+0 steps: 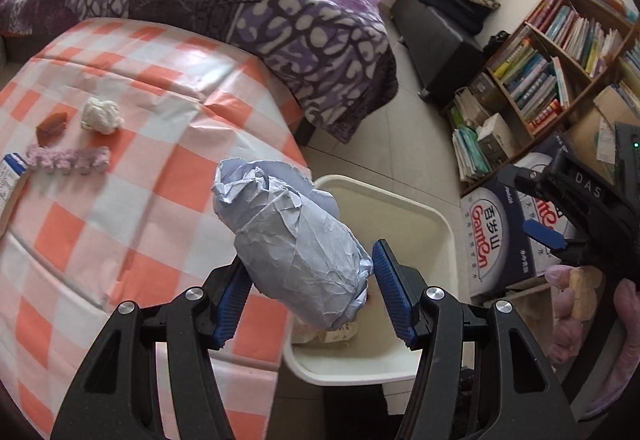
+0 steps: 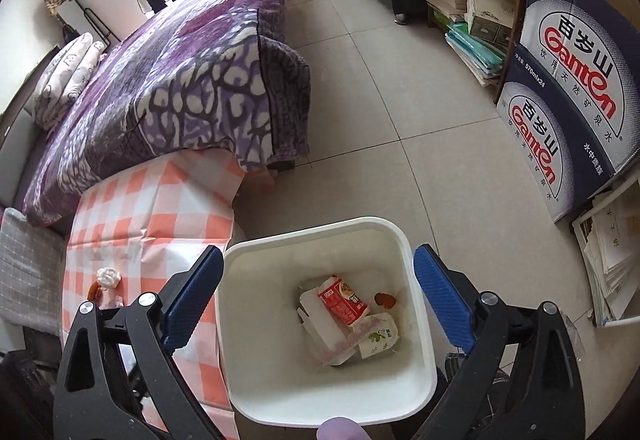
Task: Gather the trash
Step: 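Carry the foil and peel to the bin and open both tools, then grasp the red noodle cup with the left tool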
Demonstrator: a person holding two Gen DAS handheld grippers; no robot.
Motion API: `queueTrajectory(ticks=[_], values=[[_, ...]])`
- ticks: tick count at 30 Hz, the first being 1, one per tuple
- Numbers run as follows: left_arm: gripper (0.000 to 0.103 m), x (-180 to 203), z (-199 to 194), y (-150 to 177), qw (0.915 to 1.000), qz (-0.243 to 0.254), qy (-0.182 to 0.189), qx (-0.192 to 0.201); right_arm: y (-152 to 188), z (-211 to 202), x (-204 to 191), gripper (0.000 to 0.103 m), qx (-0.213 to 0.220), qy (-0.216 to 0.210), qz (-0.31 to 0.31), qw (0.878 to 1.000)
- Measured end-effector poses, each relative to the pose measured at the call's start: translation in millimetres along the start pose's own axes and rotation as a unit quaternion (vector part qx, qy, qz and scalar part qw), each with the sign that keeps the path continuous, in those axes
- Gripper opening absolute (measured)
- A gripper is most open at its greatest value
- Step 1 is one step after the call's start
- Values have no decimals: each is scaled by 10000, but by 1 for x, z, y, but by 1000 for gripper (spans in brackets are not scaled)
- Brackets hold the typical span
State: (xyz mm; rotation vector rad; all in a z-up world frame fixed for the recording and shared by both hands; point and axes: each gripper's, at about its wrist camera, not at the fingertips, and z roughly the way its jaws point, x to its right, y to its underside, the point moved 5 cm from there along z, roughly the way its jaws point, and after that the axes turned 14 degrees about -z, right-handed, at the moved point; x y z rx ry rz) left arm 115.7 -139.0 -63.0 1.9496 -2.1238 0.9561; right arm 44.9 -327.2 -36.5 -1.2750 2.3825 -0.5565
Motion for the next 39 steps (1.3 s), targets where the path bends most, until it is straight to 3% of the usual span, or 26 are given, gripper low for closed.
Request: queueTrajectory(ticks=[4, 7, 11, 18, 21, 24, 31, 34, 39], values=[[60, 23, 17, 12, 9987, 73, 365, -358, -3, -1, 11, 93, 1, -17, 128, 9999], [67, 37, 26, 19, 9965, 130, 596, -565, -5, -2, 16, 93, 41, 23, 158, 9999], [69, 43, 31, 25, 9959, 191, 621, -630, -9, -3, 23, 93, 74, -35, 294, 9995], [69, 9, 25, 14, 9988, -60, 160, -451, -11, 1, 2, 93, 24, -214, 183, 9996], [70, -18, 15, 4, 9990, -189, -343, -209, -8, 6, -21, 93, -95, -329, -54, 9994], [77, -52, 3, -8, 9954, -427, -858, 18, -3, 11, -51, 93, -195, -419, -347, 9983], [80, -159, -52, -46, 9725, -1269, -1876, 538, 14, 26, -119, 93, -516, -747, -865, 9921], [80, -212, -81, -61, 9548, -1741, -2280, 785, 22, 33, -146, 94, -603, -786, -1079, 9892], [80, -281, -120, -83, 9260, -1975, -3022, 1101, 33, 45, -180, 94, -754, -825, -1283, 9854]])
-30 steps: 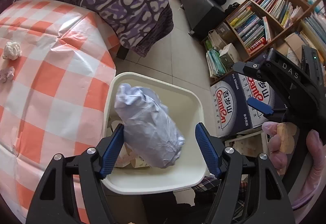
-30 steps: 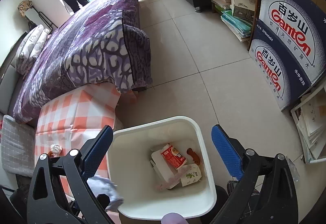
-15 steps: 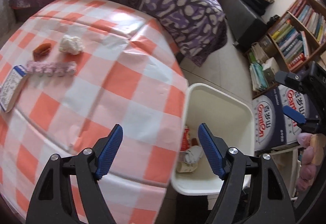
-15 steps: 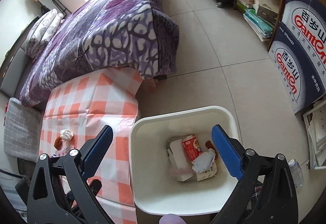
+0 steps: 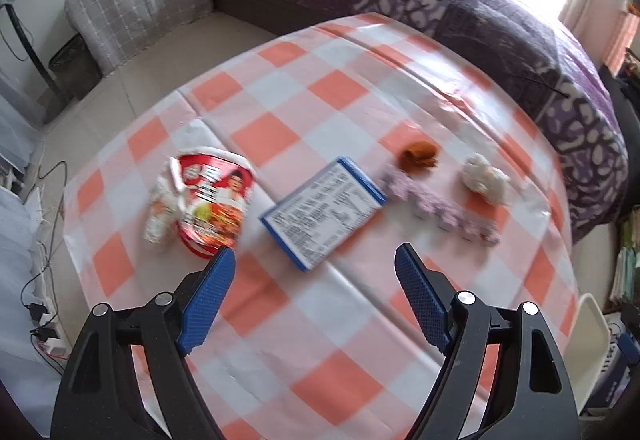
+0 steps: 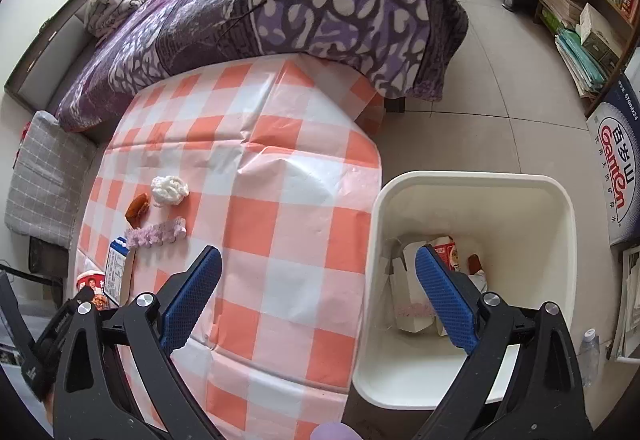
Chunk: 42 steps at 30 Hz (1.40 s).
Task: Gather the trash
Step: 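Grasp the red noodle cup with the left tool, then grasp the blue-and-white carton with the right tool while the left tool holds the cup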
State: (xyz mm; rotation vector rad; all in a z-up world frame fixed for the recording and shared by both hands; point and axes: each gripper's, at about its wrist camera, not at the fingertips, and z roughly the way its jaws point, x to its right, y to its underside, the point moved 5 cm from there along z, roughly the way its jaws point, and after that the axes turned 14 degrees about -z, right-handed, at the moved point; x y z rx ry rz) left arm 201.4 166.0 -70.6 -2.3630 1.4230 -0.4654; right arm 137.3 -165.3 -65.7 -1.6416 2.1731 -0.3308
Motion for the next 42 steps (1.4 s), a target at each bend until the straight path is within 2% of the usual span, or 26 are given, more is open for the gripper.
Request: queueTrajectory(ticks=[5, 10, 15, 16, 19, 22, 27, 30, 32, 35, 37, 39, 42], values=[[80, -35, 24, -27, 9995, -181, -264, -14, 3, 16, -25, 94, -148, -34, -151, 9998], [80, -49, 49, -33, 9988, -274, -361, -173, 4, 28, -43, 94, -224, -69, -283, 9993], [78, -54, 69, -35, 9989, -283, -145, -356, 4, 34, -58, 94, -283, -152, -404, 9987], [74, -55, 73, -34, 9988, -271, -150, -387, 4, 35, -60, 94, -298, -175, -419, 9985], [47, -59, 80, -31, 9982, -218, -79, -551, 5, 38, -65, 94, -346, -241, -474, 9980], [45, -59, 73, -31, 9977, -281, 208, -576, 6, 40, -69, 94, -383, -284, -498, 9976], [44, -56, 41, -41, 9948, -487, 783, -434, 9, 44, -77, 94, -403, -327, -538, 9972], [44, -57, 2, -55, 9918, -629, 1107, -68, 13, 47, -90, 94, -348, -405, -750, 9958], [44, -60, -33, -68, 9880, -753, 1312, 312, 15, 51, -105, 94, -316, -363, -887, 9949], [44, -69, -88, -79, 9782, -938, 1604, 932, 17, 60, -143, 94, -389, -595, -961, 9928], [44, -78, -116, -83, 9711, -1053, 1748, 1241, 16, 68, -181, 94, -353, -767, -945, 9919], [44, -88, -135, -83, 9662, -1157, 1806, 1432, 13, 76, -220, 94, -254, -839, -921, 9919], [45, -104, -149, -85, 9620, -1317, 1817, 1555, 7, 91, -265, 94, -53, -583, -965, 9936]])
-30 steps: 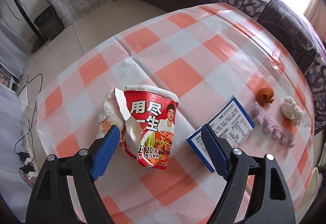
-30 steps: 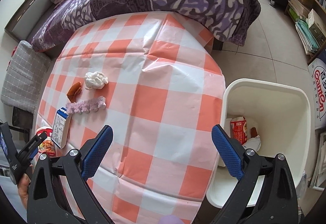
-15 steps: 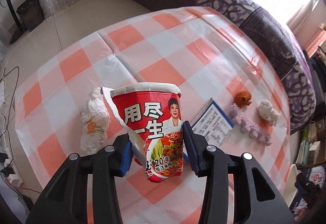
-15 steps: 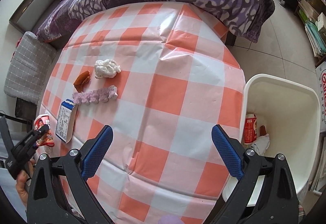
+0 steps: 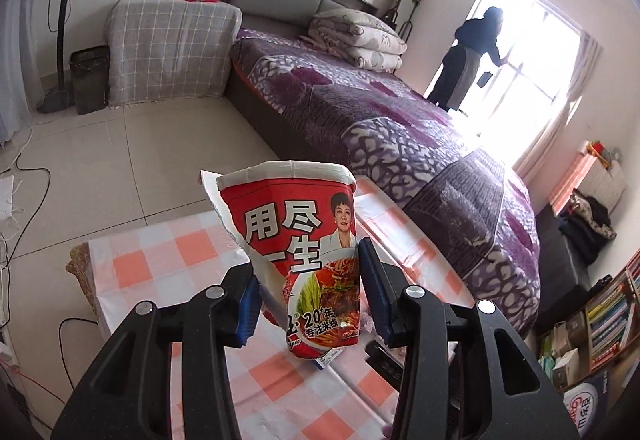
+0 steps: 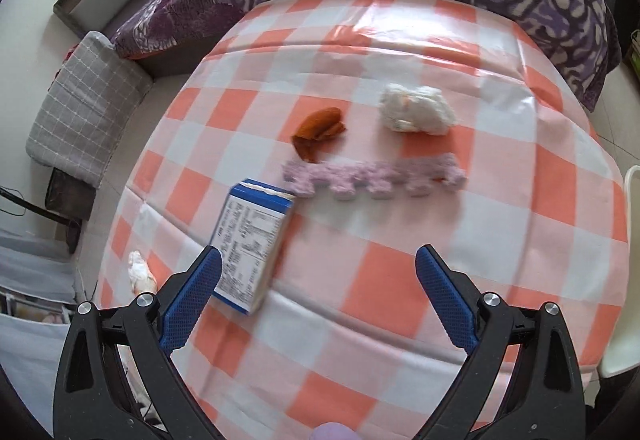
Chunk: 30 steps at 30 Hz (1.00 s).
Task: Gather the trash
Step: 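Grasp the blue-and-white carton with the right tool while the left tool holds the cup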
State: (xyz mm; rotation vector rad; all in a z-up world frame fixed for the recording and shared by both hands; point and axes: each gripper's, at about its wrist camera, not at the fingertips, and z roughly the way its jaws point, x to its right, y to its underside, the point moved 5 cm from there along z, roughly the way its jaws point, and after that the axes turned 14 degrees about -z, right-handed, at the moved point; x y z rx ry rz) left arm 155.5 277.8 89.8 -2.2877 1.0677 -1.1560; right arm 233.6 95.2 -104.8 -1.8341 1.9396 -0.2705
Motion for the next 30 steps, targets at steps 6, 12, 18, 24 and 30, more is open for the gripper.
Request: queueTrajectory(ticks=[6, 12, 18, 24, 30], values=[[45, -19, -10, -16, 9997, -212, -63, 119, -12, 38, -40, 94, -187, 536, -131, 9983], [45, -27, -9, -21, 9995, -324, -13, 66, -7, 66, -54, 94, -532, 704, -305, 9956], [45, -33, -8, -21, 9994, -337, -49, 53, 1, 63, -61, 59, -371, 675, -859, 9933], [45, -33, -8, -20, 9994, -335, -41, 53, -2, 20, -59, 55, 57, 3, -1325, 9912], [45, -21, -2, -12, 9998, -187, -18, 39, -7, -37, -48, 56, 508, -152, -1536, 9867]])
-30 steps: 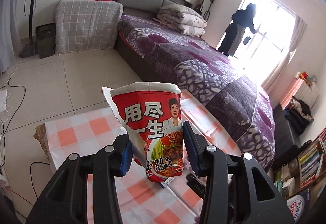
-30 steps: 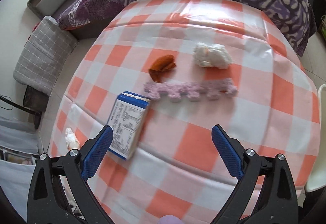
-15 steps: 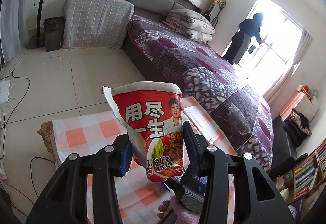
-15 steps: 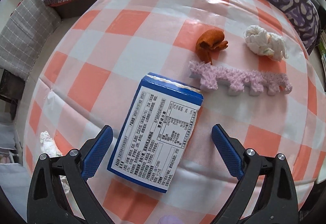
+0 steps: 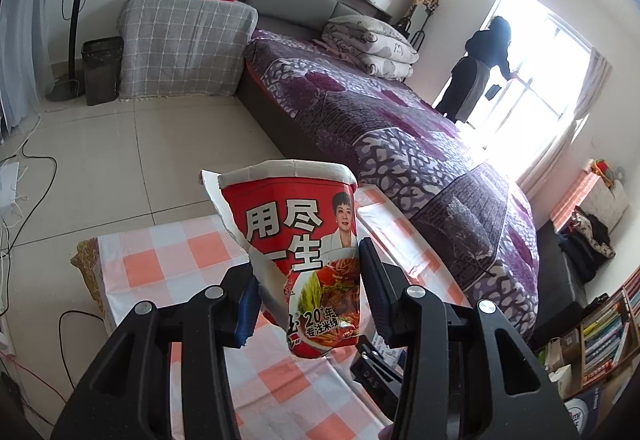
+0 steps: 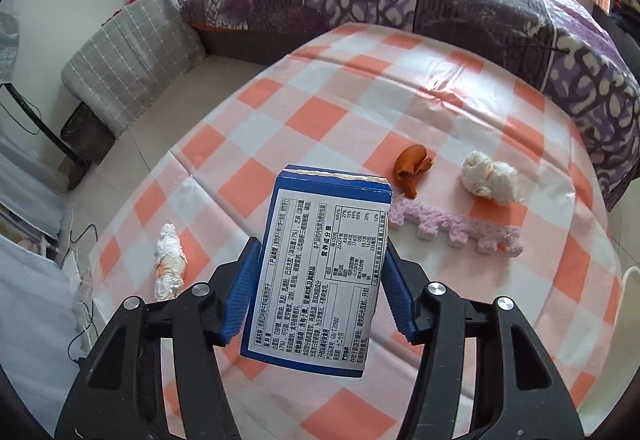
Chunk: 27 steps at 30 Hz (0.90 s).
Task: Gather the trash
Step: 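Grasp the blue-and-white carton with the right tool while the left tool holds the cup, then carry the cup and carton over the bin and open both tools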
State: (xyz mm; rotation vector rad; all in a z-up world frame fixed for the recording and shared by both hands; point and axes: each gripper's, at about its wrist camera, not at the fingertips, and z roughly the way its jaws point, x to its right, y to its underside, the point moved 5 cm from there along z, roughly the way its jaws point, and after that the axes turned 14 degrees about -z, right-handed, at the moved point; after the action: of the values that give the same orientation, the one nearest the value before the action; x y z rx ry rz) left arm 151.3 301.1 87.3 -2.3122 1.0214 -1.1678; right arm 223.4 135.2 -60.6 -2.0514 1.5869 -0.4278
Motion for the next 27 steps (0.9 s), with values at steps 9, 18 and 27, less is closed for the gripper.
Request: queueTrajectory(ticks=[9, 18, 27], values=[[45, 29, 6, 28, 9993, 359, 63, -101, 7, -60, 44, 56, 407, 157, 114, 9990], [45, 65, 25, 77, 9953, 812, 201, -484, 43, -99, 98, 56, 570, 388, 368, 9969], [45, 107, 41, 138, 9856, 1456, 305, -798, 92, -108, 178, 56, 437, 553, 1352, 9883]])
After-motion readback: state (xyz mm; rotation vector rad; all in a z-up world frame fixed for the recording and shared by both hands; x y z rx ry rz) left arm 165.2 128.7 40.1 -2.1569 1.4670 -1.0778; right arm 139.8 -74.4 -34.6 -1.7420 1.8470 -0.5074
